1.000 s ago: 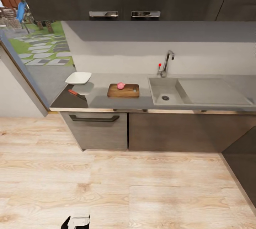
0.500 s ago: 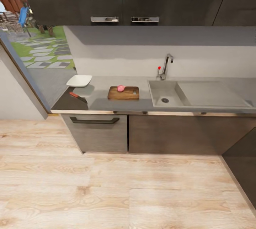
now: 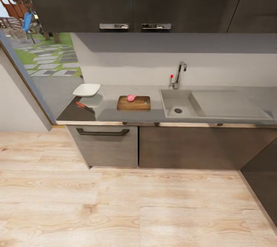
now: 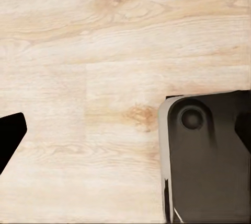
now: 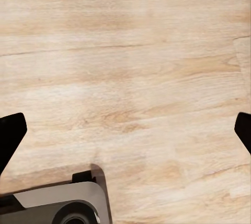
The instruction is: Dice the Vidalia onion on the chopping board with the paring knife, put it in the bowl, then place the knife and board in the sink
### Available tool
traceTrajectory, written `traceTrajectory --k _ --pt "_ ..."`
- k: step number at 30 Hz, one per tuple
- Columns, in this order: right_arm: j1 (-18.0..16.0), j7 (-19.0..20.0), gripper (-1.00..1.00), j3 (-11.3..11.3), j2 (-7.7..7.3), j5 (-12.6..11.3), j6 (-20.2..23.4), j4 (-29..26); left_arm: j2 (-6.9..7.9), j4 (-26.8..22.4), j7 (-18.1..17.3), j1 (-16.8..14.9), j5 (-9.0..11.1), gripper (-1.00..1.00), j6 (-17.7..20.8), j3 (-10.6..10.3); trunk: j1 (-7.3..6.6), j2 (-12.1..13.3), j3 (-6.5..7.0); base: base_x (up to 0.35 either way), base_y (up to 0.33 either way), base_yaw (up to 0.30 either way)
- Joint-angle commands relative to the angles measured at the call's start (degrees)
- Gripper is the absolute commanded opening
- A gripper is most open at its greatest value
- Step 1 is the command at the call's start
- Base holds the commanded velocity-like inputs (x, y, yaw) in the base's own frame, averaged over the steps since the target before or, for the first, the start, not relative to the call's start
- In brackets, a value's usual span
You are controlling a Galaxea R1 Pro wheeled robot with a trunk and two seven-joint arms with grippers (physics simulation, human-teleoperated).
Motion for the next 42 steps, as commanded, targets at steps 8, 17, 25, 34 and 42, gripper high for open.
traceTrajectory --k 8,17,25,34,42 --pt "0.00 -0.46 1.00 0.52 -0.09 -0.45 -0.12 -0.09 -0.60 -2.30 0.48 0.22 0.04 1.00 20.98 1.88 0.04 -0.09 0.65 0.000 0.000 0.000" --pt "0.00 -0.46 1.00 0.50 -0.09 -0.45 -0.14 -0.09 0.61 -31.47 0.61 0.20 -0.07 1.00 50.64 2.24 0.04 -0.09 1.47 0.000 0.000 0.000" --pt "0.00 -0.46 1.00 0.52 -0.09 -0.45 -0.14 -0.09 0.83 -43.08 1.82 0.20 -0.12 1.00 54.71 2.33 0.04 -0.09 2.20 0.000 0.000 0.000" --pt "0.00 -0.46 1.00 0.55 -0.09 -0.45 -0.13 -0.09 2.91 -58.49 6.34 0.20 -0.10 1.00 55.43 2.61 0.04 -0.09 3.01 0.000 0.000 0.000" --pt "0.00 -0.46 1.00 0.56 -0.09 -0.45 -0.13 -0.09 5.25 -67.32 5.88 0.28 0.13 1.00 55.45 5.78 0.04 -0.09 3.74 0.000 0.000 0.000"
